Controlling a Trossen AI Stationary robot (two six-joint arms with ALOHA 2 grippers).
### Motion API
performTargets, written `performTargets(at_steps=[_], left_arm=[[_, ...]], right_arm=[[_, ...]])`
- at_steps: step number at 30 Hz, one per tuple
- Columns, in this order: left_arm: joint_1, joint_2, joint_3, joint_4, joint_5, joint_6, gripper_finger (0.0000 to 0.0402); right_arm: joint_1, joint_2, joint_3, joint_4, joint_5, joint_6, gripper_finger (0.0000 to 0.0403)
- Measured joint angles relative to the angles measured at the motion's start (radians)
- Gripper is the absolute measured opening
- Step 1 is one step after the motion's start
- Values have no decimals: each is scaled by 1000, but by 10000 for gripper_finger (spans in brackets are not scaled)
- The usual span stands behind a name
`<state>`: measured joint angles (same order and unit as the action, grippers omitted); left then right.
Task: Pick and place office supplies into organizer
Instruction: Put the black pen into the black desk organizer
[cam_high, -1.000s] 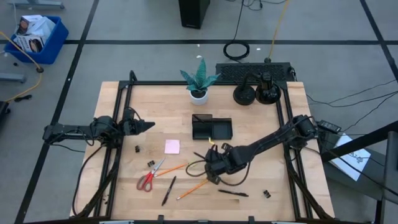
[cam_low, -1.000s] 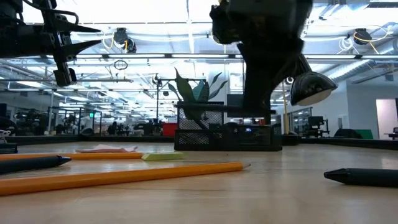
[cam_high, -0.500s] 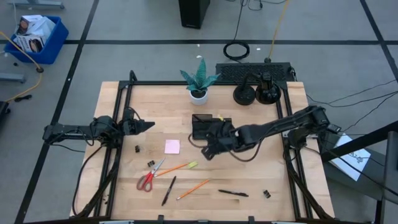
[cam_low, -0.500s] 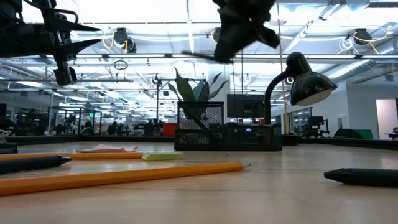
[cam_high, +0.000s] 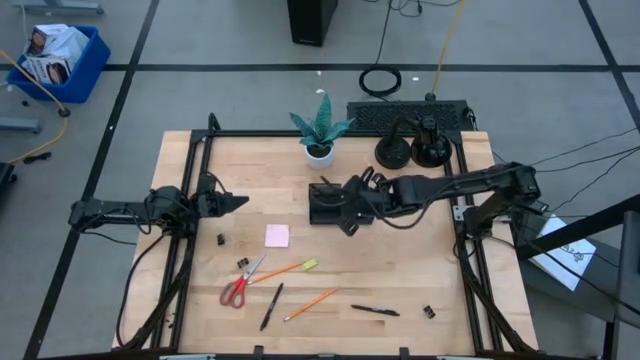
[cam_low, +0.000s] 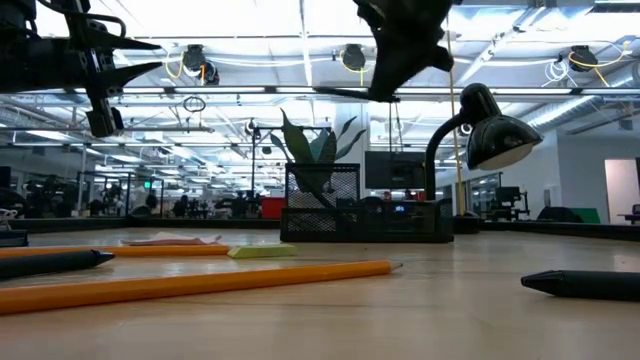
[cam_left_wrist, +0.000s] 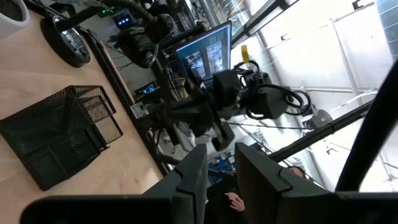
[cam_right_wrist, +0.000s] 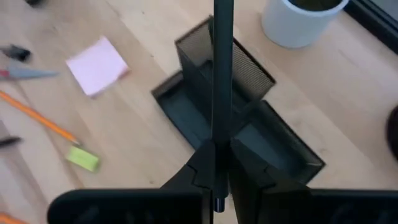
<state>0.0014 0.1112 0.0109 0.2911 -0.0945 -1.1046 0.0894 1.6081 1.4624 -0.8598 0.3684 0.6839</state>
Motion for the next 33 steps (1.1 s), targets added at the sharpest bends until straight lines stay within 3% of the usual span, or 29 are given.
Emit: performTargets(at_steps=[7,16,24,33], left_arm=[[0,0,0,1,0,-4,86],[0,0,0,12,-15,-13,86],[0,0,0,28,-37,-21,86],[0,0,0,28,-37,-34,86]], right_arm=[[-44,0,20,-14,-15,-76,15],[-84,-9,26,373,-86,14,15],[-84,-8,-6,501,-80,143,15],[-43,-6,-225,1096,-37,344,15]])
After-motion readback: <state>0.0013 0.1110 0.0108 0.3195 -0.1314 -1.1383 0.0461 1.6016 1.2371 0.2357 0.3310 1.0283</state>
